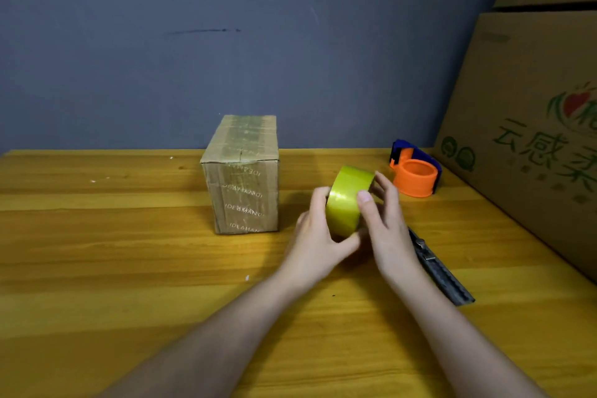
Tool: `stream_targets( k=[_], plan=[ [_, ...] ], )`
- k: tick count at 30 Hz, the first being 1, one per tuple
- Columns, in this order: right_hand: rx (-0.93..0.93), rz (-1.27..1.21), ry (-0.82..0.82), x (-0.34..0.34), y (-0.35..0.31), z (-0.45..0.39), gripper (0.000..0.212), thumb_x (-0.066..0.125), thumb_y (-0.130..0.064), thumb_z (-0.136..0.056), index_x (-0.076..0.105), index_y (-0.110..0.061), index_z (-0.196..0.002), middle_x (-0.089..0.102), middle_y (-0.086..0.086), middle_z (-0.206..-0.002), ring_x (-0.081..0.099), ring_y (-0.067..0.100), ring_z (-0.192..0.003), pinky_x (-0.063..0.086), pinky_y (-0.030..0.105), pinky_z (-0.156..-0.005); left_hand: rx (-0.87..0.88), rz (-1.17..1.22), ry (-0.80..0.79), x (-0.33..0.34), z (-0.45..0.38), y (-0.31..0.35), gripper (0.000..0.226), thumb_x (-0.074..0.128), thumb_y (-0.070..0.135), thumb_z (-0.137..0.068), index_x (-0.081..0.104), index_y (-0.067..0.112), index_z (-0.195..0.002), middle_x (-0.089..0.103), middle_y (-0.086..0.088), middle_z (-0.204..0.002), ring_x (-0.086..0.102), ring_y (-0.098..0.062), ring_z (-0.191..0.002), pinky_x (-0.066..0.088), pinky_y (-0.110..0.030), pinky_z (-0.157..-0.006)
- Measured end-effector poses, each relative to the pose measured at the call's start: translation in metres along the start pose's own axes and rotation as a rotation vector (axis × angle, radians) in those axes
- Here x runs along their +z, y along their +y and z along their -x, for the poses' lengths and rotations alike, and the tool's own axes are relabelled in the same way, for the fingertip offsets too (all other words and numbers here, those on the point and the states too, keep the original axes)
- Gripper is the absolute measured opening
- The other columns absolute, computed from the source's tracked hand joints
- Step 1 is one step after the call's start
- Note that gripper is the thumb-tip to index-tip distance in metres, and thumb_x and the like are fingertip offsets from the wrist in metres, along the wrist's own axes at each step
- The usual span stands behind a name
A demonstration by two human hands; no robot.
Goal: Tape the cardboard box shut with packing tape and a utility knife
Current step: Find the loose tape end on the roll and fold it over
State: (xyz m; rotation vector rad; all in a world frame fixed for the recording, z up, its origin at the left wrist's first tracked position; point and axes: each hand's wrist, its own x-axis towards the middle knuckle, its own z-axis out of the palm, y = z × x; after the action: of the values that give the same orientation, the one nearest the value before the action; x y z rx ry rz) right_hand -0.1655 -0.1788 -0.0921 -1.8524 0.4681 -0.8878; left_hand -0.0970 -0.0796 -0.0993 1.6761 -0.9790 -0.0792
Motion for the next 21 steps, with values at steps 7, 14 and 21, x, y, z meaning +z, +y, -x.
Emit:
stream_targets(
  k=[7,14,21],
  plan=[
    [-0.557,0.464,0.048,-0.010,-0.011,0.003,0.037,0.061,-0.037,-0.084,0.059,-0.022,-0.119,0.056,-0.004,-0.119,0.052,0.014,-0.111,0.043,0.028,-0.095,0.065,-0.226,0.111,-0.007,-0.002,-0.005,0.057,0.069,0.022,-0.073,0.046,0.022,-0.125,0.065,0.001,-0.118,0.060,-0.027,-0.104,0.047,-0.035,-0.090],
    [-0.590,0.426,0.109,-0.009,-0.009,0.003,0.019,0.064,-0.031,-0.084,0.071,-0.017,-0.095,0.063,-0.003,-0.100,0.057,0.014,-0.095,0.047,0.027,-0.080,0.101,-0.351,0.106,-0.006,-0.001,-0.005,0.061,0.068,0.022,-0.071,0.048,0.020,-0.129,0.061,0.003,-0.127,0.058,-0.023,-0.110,0.041,-0.031,-0.094],
    [-0.594,0.443,0.110,-0.011,-0.011,0.004,0.016,0.065,-0.030,-0.085,0.070,-0.016,-0.091,0.062,-0.003,-0.094,0.056,0.013,-0.090,0.047,0.027,-0.074,0.166,-0.472,0.085,-0.007,-0.002,-0.006,0.064,0.060,0.026,-0.064,0.051,0.016,-0.127,0.062,-0.001,-0.127,0.056,-0.021,-0.118,0.042,-0.034,-0.095]
  ],
)
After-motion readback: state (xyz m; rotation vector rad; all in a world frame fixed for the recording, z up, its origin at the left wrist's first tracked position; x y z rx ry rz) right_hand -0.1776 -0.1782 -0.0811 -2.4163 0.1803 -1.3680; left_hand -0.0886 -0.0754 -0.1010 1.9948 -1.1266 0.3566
